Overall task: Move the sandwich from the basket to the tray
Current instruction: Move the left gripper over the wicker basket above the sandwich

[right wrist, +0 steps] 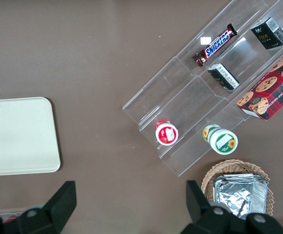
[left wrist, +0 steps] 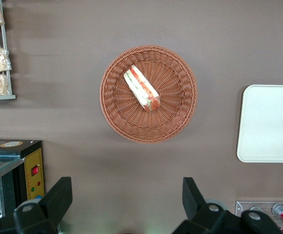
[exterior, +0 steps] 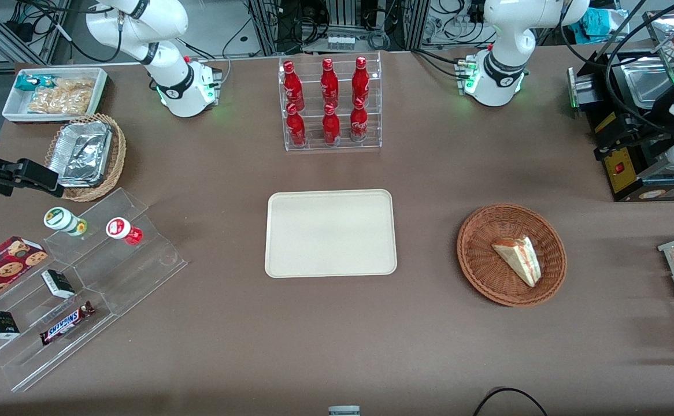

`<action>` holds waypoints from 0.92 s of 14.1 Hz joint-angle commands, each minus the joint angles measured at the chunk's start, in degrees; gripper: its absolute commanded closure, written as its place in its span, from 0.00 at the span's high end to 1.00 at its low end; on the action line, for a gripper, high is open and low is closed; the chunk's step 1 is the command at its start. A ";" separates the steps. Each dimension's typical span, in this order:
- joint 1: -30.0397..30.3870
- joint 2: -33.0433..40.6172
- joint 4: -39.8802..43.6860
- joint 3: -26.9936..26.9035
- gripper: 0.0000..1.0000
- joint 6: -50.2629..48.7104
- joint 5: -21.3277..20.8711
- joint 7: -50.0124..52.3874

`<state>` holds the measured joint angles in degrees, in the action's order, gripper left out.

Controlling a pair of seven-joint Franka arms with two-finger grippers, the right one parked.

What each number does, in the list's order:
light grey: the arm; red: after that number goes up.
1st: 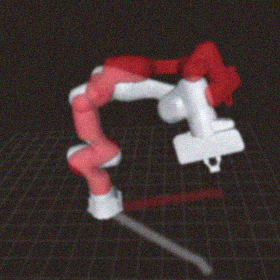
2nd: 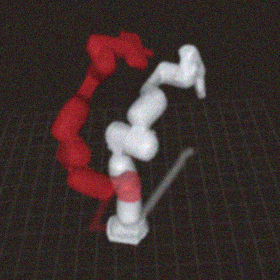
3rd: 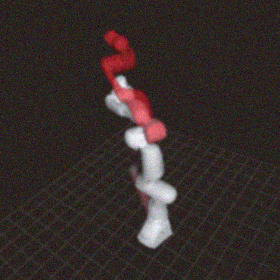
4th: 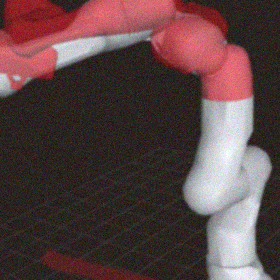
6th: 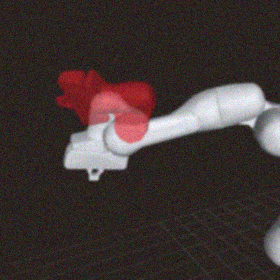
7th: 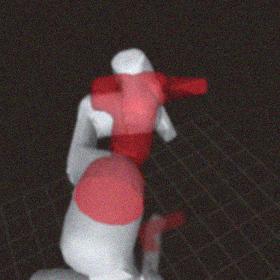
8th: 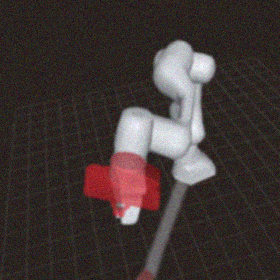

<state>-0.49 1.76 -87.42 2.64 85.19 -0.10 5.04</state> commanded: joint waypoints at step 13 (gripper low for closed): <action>0.14 -10.97 -1.78 0.17 1.00 4.71 -0.96 17.08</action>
<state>-0.43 -5.20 -88.72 2.56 87.35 -0.36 17.25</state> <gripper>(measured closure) 0.000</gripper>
